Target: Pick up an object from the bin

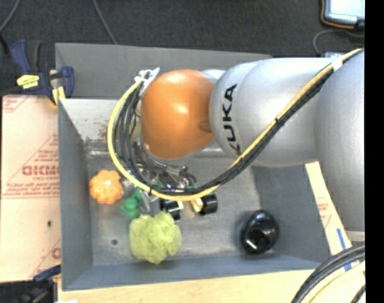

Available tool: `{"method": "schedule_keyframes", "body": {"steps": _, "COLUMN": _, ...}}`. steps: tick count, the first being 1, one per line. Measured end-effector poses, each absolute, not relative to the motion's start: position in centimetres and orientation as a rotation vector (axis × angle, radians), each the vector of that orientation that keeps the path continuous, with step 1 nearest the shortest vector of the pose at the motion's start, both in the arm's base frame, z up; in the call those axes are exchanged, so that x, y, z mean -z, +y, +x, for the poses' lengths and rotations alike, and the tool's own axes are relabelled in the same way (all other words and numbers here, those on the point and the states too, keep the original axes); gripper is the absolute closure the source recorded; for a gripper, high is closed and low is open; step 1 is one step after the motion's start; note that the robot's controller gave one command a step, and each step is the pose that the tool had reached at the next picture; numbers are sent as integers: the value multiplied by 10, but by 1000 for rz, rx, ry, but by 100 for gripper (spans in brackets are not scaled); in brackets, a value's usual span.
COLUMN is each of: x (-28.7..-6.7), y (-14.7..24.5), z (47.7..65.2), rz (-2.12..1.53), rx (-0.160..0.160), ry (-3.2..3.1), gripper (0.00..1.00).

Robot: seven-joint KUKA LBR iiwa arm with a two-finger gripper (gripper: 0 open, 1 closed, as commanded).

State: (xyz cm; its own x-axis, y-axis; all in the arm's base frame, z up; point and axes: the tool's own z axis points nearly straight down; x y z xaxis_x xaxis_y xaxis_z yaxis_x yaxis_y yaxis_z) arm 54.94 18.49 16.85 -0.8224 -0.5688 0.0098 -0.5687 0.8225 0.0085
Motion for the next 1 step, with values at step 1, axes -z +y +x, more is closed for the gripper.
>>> {"method": "schedule_keyframes", "body": {"steps": 1, "x": -178, "y": 187, "z": 566, "rz": 908, "rx": 8, "ry": -3042, "gripper": 100}}
